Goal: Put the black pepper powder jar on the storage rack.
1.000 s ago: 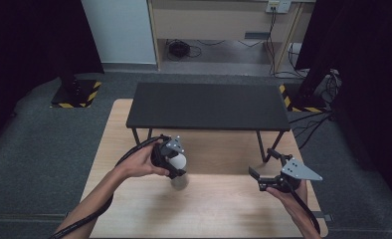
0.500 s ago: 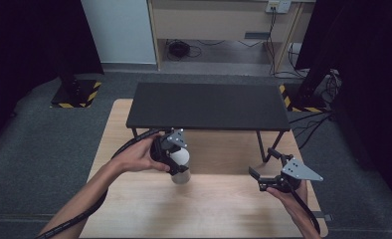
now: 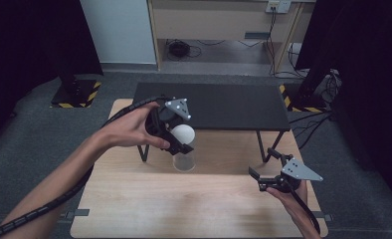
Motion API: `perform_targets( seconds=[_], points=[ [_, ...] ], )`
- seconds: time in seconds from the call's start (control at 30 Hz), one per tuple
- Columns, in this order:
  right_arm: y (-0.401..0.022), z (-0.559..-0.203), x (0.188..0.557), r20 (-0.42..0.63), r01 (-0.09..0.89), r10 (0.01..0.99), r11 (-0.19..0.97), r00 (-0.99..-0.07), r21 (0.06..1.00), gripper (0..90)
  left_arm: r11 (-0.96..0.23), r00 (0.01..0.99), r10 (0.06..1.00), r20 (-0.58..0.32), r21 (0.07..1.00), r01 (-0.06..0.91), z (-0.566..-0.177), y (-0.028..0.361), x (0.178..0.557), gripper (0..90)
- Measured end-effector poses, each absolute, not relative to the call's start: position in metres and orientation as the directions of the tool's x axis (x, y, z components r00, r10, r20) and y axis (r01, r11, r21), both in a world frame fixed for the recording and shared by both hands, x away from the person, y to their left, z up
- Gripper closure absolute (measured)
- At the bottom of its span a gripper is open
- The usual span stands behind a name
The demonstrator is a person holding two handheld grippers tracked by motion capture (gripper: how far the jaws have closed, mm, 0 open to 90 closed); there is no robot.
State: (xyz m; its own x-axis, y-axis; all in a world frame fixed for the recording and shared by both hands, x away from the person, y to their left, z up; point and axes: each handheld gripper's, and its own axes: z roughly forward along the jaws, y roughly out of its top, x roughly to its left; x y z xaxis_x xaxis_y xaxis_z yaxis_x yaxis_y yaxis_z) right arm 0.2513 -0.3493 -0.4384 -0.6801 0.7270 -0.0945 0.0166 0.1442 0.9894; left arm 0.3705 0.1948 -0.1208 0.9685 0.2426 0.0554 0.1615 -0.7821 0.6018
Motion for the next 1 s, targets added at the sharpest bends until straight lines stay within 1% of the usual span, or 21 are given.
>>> perform_targets(
  seconds=[0.03, 0.07, 0.23, 0.27, 0.43, 0.67, 0.77, 0.8, 0.83, 1.0],
  points=[
    [-0.349, -0.438, 0.251, -0.095, 0.016, 0.727, 0.145, -0.680, 0.989, 3.9, -0.782, 0.969, 0.243, 0.055, 0.602, 0.161, -0.121, 0.195, 0.371, 32.4],
    [-0.349, -0.438, 0.251, -0.095, 0.017, 0.727, 0.145, -0.680, 0.989, 3.9, -0.784, 0.970, 0.235, 0.068, 0.603, 0.148, -0.108, 0.192, 0.369, 32.4],
    [-0.349, -0.438, 0.252, -0.096, 0.017, 0.724, 0.146, -0.683, 0.989, 4.0, -0.790, 0.970, 0.227, 0.084, 0.599, 0.133, -0.087, 0.188, 0.366, 32.4],
    [-0.349, -0.438, 0.251, -0.095, 0.017, 0.724, 0.146, -0.683, 0.989, 4.0, -0.793, 0.969, 0.230, 0.094, 0.595, 0.130, -0.078, 0.184, 0.365, 32.3],
    [-0.350, -0.438, 0.252, -0.093, 0.017, 0.725, 0.143, -0.683, 0.990, 4.1, -0.799, 0.965, 0.239, 0.111, 0.587, 0.131, -0.064, 0.179, 0.364, 32.3],
    [-0.349, -0.438, 0.252, -0.095, 0.017, 0.721, 0.147, -0.686, 0.989, 4.2, -0.795, 0.948, 0.283, 0.144, 0.589, 0.148, -0.055, 0.173, 0.371, 32.2],
    [-0.349, -0.438, 0.252, -0.095, 0.019, 0.718, 0.150, -0.689, 0.989, 4.2, -0.785, 0.939, 0.312, 0.144, 0.596, 0.169, -0.056, 0.171, 0.377, 32.3],
    [-0.348, -0.438, 0.252, -0.096, 0.020, 0.717, 0.152, -0.691, 0.988, 4.3, -0.778, 0.933, 0.333, 0.137, 0.599, 0.190, -0.056, 0.170, 0.382, 32.4],
    [-0.348, -0.438, 0.252, -0.096, 0.020, 0.717, 0.152, -0.691, 0.988, 4.3, -0.778, 0.933, 0.333, 0.137, 0.599, 0.190, -0.056, 0.170, 0.382, 32.6],
    [-0.348, -0.438, 0.252, -0.100, 0.017, 0.716, 0.155, -0.691, 0.988, 4.3, -0.772, 0.910, 0.385, 0.156, 0.595, 0.225, -0.057, 0.166, 0.394, 32.9]
  ],
)
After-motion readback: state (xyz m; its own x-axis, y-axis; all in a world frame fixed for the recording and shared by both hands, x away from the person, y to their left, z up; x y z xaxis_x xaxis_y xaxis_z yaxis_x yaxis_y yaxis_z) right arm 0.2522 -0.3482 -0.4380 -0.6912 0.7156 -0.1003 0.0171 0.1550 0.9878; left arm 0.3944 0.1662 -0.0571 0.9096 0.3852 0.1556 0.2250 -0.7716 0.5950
